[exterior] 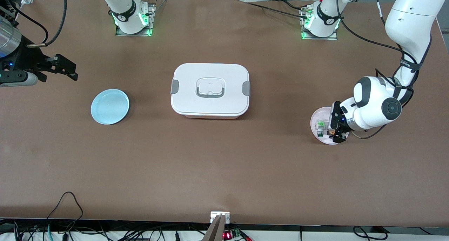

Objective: Transfer orange switch to right arm and place
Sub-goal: 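Lower the left gripper and grasp the orange switch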

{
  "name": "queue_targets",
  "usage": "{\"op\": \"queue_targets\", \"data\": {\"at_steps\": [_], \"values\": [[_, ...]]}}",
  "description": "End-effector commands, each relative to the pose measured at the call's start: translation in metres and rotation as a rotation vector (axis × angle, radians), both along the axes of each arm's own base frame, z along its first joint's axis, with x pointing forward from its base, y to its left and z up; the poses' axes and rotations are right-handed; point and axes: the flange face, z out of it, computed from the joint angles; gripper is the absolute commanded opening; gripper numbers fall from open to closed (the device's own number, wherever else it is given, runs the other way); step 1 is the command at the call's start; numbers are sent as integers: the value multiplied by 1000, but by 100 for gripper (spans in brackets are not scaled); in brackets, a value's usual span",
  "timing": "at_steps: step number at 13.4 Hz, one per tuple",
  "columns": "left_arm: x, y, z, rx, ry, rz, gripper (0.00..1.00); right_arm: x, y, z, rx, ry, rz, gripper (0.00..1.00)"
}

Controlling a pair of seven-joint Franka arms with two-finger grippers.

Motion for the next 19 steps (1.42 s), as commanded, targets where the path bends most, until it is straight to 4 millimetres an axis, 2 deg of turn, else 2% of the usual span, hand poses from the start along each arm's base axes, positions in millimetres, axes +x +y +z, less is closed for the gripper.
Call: {"op": "queue_targets", "data": {"at_steps": [1,5,6,7,9,12,13,14,17,19], "values": [[0,4,-4,-21,-13,-4,100,0,0,5,-13,-1,-9,100],[-1,7,-18,-27,-18,6,100,0,1,5,-11,-4,-8,100],[0,7,-17,-27,-23,7,97,0,1,6,-13,-6,-8,100],[0,6,-16,-25,-23,3,74,0,0,5,-11,-4,-9,100],[2,8,-12,-24,-30,-4,0,0,1,6,-13,-6,-8,100],[6,16,0,-32,-32,-16,0,0,1,5,-11,-4,-8,100],[9,9,10,-70,-38,-8,0,0,1,5,-11,-3,-8,100],[17,7,31,-113,-58,0,0,0,2,5,-11,-3,-6,100],[48,-18,110,-313,-77,35,0,0,2,6,-14,-5,-6,100],[52,-36,129,-472,-21,110,0,-1,2,6,-16,-3,11,100]]}}
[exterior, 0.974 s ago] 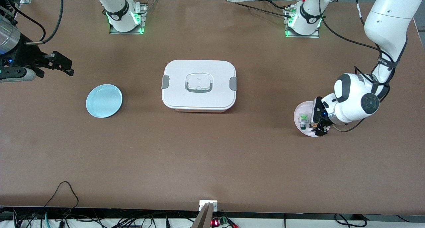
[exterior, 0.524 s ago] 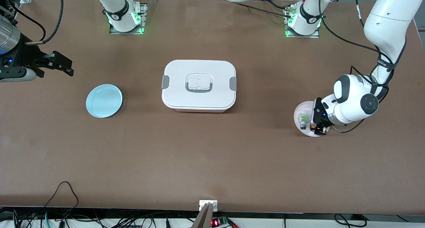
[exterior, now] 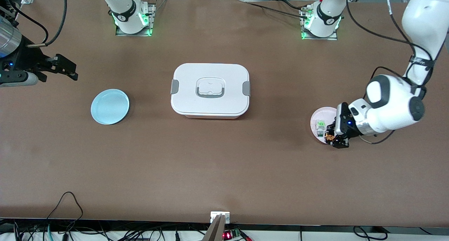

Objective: Transfer orange switch to right arm and place
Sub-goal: 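Lift the orange switch with the left gripper toward the white box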

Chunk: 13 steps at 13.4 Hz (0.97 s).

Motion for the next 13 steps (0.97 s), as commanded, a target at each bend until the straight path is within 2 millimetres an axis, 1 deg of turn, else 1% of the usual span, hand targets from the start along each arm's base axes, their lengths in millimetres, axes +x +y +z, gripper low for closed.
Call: {"op": "queue_targets", "data": {"at_steps": [1,2,3,4,5,6,7,8,9,10,11,12,13], "values": [[5,-30,29,-238,62,67,0,-2,2,6,-18,0,14,100],[4,-56,45,-337,82,91,0,-3,1,6,-21,1,14,100],[1,-85,62,-426,122,127,0,-5,1,8,-21,-4,14,100],[4,-111,93,-504,153,172,0,-5,1,9,-21,-7,14,100],[4,-135,119,-550,189,202,0,-5,1,10,-22,-11,13,100],[-1,-168,149,-612,272,249,0,-5,1,10,-22,-8,10,100],[-6,-192,169,-670,329,275,0,-6,1,8,-22,1,10,100],[-9,-221,189,-741,355,267,0,-8,1,6,-13,25,8,100],[-11,-241,205,-815,377,274,0,-8,2,5,6,34,7,100],[-14,-260,206,-873,417,294,0,-10,5,5,62,42,5,100],[-20,-283,204,-931,459,328,0,-11,10,8,149,58,-2,100],[-29,-311,203,-981,493,367,0,-13,9,8,249,84,-18,100],[-37,-336,205,-1010,492,412,0,-15,2,12,369,106,-46,100]]}}
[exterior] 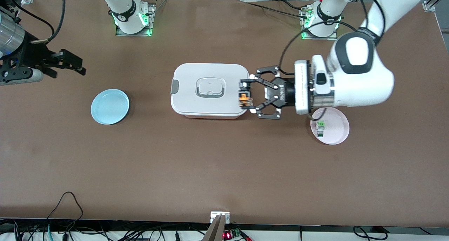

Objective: Transfer orange switch to right arm and place
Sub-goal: 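Lift the orange switch with the left gripper toward the white box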

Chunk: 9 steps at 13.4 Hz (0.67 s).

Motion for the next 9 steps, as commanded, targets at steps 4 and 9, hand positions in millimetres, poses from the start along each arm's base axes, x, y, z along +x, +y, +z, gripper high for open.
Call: {"op": "queue_targets", "data": {"at_steps": [4,9], "values": [[-39,-125,9,-113,65,107,0,-7,-17,16,608,138,-116,100],[-54,-177,14,-141,59,137,0,-10,-14,-30,991,371,-282,100]]}}
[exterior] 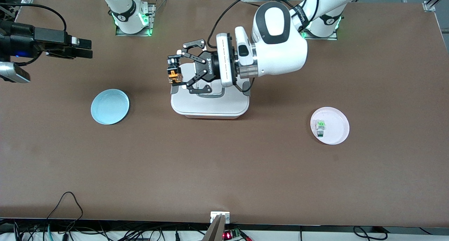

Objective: Transfer orange switch to right arm and place
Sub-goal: 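Lift the orange switch with the left gripper toward the white box, then reach the right gripper toward the orange switch held by the left gripper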

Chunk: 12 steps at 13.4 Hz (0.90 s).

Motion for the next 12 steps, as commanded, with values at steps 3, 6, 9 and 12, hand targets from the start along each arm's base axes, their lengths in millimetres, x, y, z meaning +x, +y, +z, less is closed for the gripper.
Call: {"op": "queue_targets", "data": {"at_steps": [3,6,9,12], "values": [[5,-21,11,-50,-28,17,0,-10,8,-63,271,204,-89,100],[0,-26,12,-51,-30,8,0,-15,35,-97,347,272,-122,100],[-7,-34,10,-48,-27,-4,0,-11,83,-104,387,300,-164,100],[-13,-40,9,-62,0,-9,0,-10,111,-103,421,349,-193,100]]}}
